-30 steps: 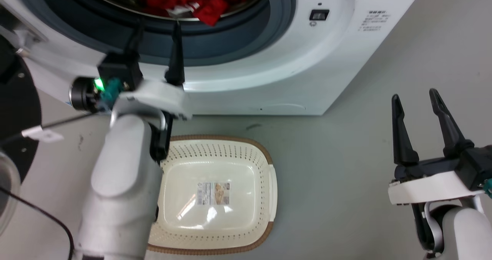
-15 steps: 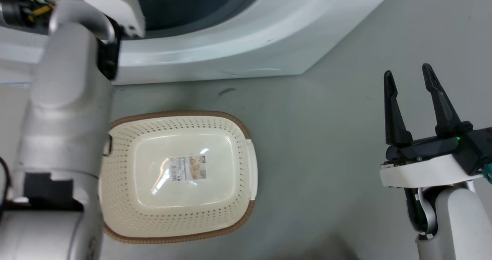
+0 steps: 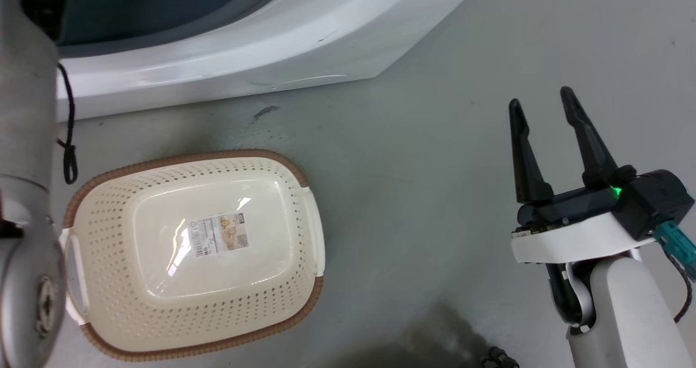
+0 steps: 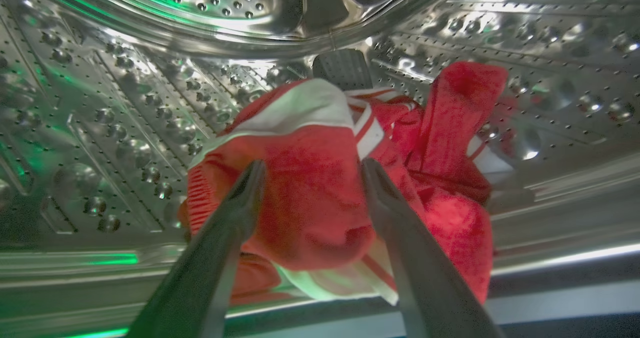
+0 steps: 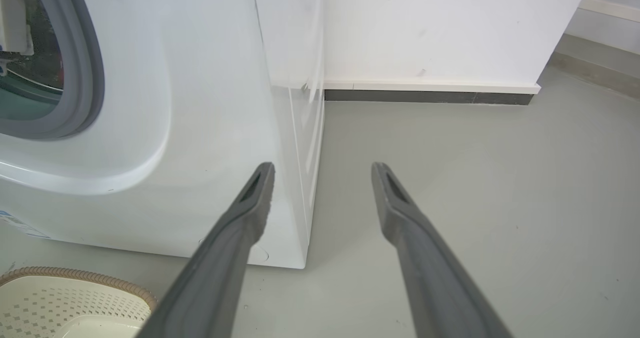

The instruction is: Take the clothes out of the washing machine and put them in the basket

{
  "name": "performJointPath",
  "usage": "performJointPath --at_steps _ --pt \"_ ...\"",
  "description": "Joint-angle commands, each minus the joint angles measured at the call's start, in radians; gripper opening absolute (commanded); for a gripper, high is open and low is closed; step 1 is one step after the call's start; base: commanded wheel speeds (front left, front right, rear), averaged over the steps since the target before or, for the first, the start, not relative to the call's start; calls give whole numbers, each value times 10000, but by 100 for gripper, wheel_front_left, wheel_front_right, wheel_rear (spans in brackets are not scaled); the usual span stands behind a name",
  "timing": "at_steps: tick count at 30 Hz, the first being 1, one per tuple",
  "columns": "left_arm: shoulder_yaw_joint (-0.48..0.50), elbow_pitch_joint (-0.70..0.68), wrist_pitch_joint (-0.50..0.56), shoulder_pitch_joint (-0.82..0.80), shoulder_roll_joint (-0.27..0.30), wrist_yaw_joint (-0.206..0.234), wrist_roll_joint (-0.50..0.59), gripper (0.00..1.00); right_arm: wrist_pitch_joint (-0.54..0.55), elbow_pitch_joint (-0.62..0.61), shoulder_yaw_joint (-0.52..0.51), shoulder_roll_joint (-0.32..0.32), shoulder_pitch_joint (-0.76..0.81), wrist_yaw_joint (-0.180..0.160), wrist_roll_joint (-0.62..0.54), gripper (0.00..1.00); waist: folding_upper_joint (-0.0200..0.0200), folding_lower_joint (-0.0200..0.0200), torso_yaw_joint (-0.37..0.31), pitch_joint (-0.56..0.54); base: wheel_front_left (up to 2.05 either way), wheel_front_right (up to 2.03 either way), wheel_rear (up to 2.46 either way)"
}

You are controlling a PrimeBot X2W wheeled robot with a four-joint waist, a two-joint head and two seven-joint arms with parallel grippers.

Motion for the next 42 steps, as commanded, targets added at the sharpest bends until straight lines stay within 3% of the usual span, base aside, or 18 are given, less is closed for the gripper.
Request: performJointPath --at_steps 1,10,11,12,13,18,25,30,42 --pt "-35 139 277 -232 129 -22 25 100 -43 50 68 15 -179 -7 44 100 0 -2 -176 -6 0 0 0" --pt "-259 995 2831 -1321 741 -163 28 100 -51 66 435 13 -251 -7 304 100 0 -2 -591 214 0 0 0" --pt "-297 1046 3087 -1431 768 -170 40 50 -50 81 487 16 -266 -7 358 100 0 -2 -628 241 0 0 0" --pt "-329 1085 3280 -1469 807 -179 44 30 -50 94 511 16 -281 -7 386 100 0 -2 -658 258 0 0 0" --pt "-351 1102 3403 -1494 846 -163 42 0 -51 113 515 15 -287 -7 400 100 0 -2 -682 274 0 0 0" --pt "-388 1069 3625 -1535 981 -14 -33 0 -52 140 549 16 -319 -7 515 100 0 -2 -791 325 0 0 0" --pt "-426 729 2924 -1180 907 165 -115 0 -49 251 459 16 -278 -7 566 100 0 -2 -692 219 0 0 0" --pt "-462 356 1611 -469 807 190 -190 0 -50 474 441 16 -342 -7 579 100 0 -2 -529 -130 0 0 0" --pt "-130 134 -2681 2040 117 166 -917 0 -50 859 132 13 98 -7 304 100 0 -2 -10 -1732 0 0 0"
